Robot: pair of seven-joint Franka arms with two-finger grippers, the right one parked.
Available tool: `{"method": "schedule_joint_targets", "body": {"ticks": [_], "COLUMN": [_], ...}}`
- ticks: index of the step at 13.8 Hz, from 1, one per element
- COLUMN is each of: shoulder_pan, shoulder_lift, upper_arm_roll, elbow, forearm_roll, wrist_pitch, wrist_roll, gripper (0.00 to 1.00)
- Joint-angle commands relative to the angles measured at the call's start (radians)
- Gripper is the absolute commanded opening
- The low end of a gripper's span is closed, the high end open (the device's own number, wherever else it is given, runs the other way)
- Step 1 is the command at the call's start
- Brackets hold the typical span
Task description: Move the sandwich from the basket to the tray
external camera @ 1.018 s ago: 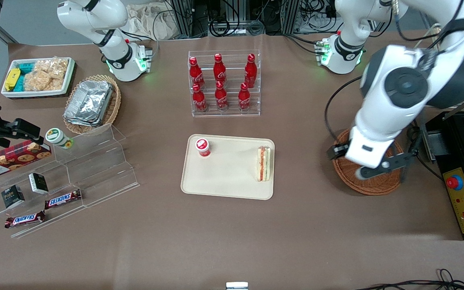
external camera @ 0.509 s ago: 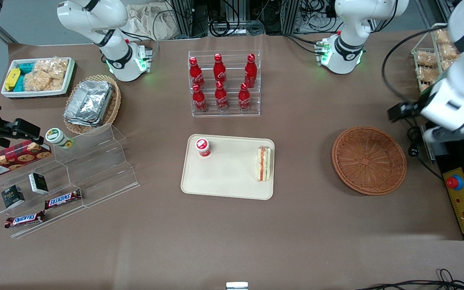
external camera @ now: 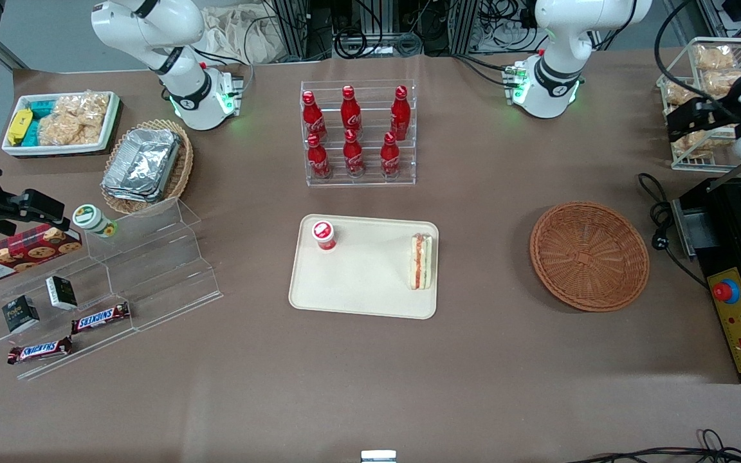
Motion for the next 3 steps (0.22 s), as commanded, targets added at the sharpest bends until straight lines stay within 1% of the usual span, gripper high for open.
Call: {"method": "schedule_joint_targets", "body": {"ticks": [1, 3], "shoulder_pan": [0.037, 0.037], "shoulder_lift": [-0.024, -0.006], "upper_arm_roll": [-0.011, -0.012], "elbow": [-0.025, -0.010], "forearm_roll": [-0.026, -0.020], "wrist_pitch": [-0.001, 0.001], "wrist_roll": [0.052, 0.131], "gripper": [1.00, 1.00]}}
